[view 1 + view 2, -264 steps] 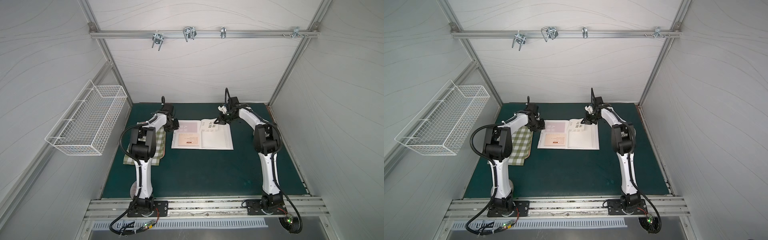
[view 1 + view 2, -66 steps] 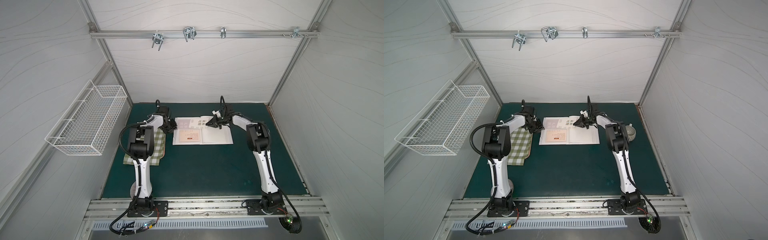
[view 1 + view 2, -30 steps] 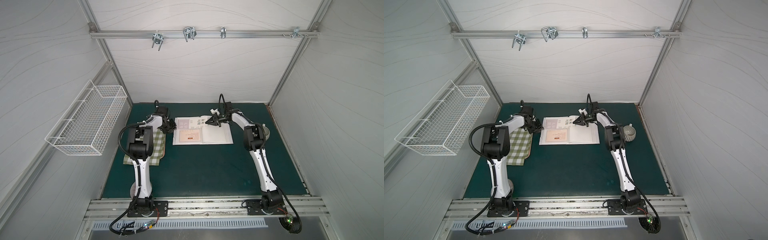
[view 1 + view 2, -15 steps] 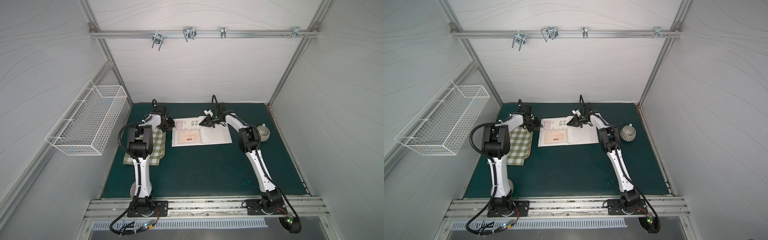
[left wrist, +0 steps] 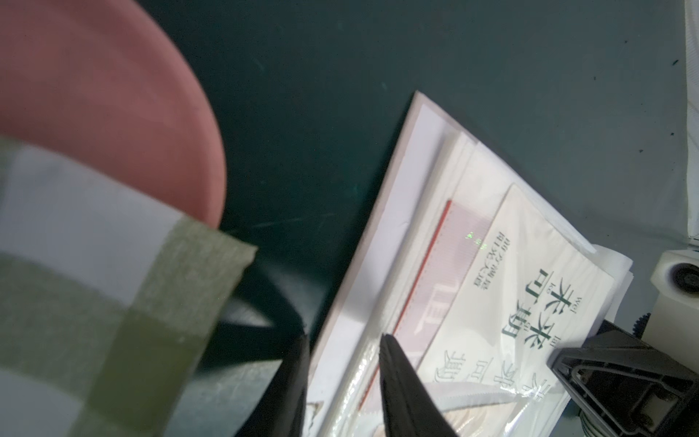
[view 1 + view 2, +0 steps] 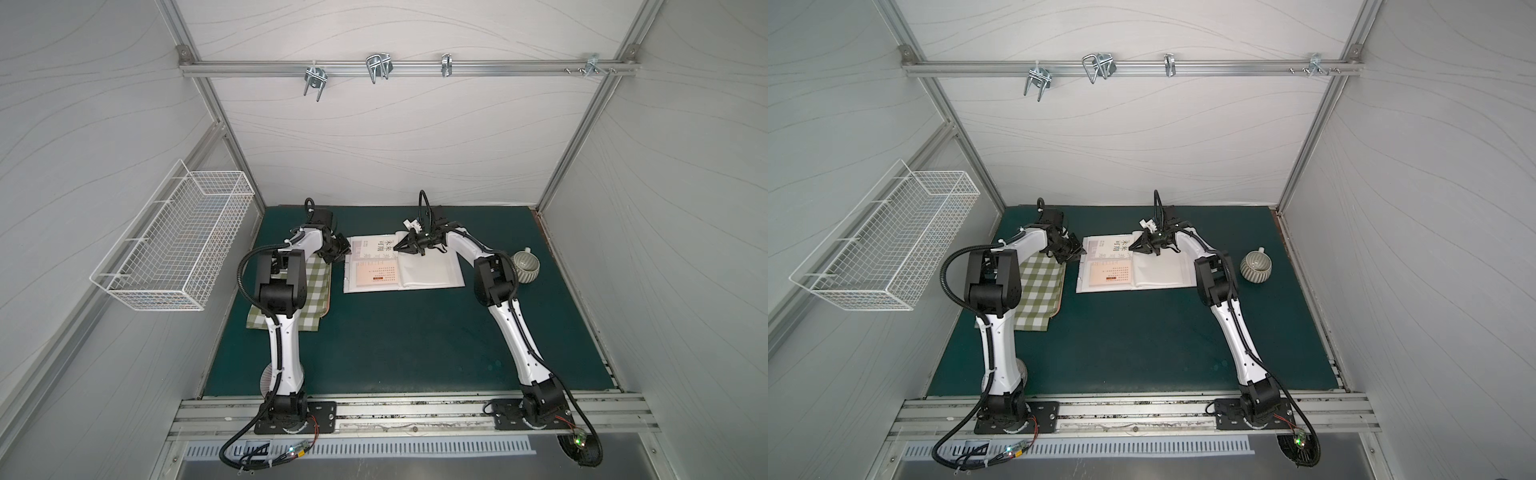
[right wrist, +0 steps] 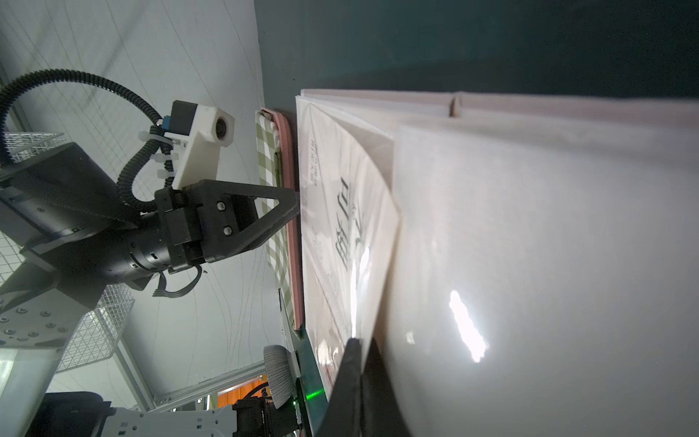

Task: Place the photos into the photo albums
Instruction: Insert the photo into the photo album.

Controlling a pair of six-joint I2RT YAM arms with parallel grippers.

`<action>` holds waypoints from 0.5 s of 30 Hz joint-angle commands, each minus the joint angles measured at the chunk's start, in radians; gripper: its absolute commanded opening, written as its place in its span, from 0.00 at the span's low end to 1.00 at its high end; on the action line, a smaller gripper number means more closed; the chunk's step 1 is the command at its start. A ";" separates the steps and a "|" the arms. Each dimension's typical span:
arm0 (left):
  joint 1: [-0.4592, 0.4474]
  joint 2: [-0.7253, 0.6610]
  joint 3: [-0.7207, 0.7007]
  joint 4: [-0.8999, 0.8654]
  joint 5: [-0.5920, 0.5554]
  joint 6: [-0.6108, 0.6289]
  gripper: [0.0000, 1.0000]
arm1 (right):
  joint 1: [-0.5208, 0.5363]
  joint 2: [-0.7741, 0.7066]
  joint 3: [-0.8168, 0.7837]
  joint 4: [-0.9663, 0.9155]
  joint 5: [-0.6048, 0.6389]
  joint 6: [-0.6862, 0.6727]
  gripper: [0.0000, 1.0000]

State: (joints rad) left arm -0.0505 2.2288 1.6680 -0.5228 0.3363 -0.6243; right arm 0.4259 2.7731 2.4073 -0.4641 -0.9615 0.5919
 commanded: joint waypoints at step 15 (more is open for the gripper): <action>-0.049 0.063 -0.016 0.000 0.020 -0.004 0.35 | -0.022 -0.173 -0.068 -0.187 0.245 -0.142 0.25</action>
State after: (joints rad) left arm -0.0631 2.2292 1.6676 -0.5091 0.3302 -0.6247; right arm 0.4267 2.6961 2.3611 -0.5533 -0.8165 0.5251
